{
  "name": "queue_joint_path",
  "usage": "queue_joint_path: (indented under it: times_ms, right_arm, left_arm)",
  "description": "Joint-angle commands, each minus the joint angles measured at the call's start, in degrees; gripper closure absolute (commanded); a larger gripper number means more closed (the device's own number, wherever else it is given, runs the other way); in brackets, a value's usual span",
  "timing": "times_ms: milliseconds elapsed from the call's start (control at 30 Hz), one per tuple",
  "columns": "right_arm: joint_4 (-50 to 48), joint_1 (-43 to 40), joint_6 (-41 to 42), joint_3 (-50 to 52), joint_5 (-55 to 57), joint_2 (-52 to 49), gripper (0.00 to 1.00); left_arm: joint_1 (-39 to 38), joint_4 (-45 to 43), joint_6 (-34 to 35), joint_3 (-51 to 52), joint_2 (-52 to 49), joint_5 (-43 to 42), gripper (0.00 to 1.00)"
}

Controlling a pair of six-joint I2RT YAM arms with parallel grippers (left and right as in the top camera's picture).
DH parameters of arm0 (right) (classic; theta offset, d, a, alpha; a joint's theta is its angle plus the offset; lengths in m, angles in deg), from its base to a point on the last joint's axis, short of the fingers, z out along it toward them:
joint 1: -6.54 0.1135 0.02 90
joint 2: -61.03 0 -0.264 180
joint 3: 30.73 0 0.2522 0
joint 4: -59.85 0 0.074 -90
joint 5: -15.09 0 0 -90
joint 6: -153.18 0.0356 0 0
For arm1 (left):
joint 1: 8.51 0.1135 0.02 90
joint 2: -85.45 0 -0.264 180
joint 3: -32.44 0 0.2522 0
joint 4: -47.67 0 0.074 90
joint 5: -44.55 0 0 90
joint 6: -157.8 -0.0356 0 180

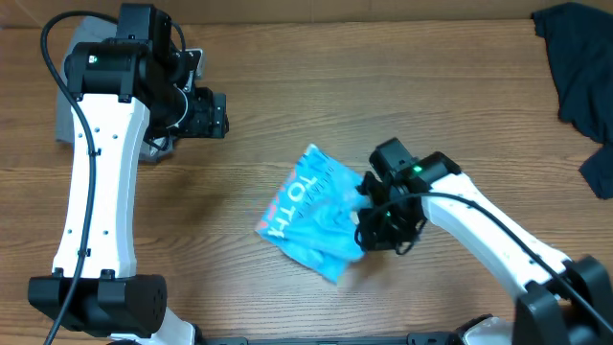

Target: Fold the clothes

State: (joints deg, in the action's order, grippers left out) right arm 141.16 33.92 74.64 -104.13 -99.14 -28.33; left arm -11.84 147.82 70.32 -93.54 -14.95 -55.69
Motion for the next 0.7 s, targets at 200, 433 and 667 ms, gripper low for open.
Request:
queue_joint_path:
  times_ms: [200, 433, 667]
  right_arm:
    - [-1.9, -0.5, 3.6, -0.4, 8.7, 1.4, 0.44]
    - [-11.3, 0.0, 2.4, 0.9, 7.2, -1.2, 0.44]
    - [-12.7, 2.2, -7.6, 3.4, -5.1, -4.6, 0.59]
  left_arm:
    - [-0.1, -1.2, -1.3, -0.4, 0.0, 0.3, 0.16]
    - [-0.1, -1.0, -1.3, -0.4, 0.0, 0.3, 0.16]
    - [-0.1, -1.2, -1.3, -0.4, 0.0, 0.3, 0.16]
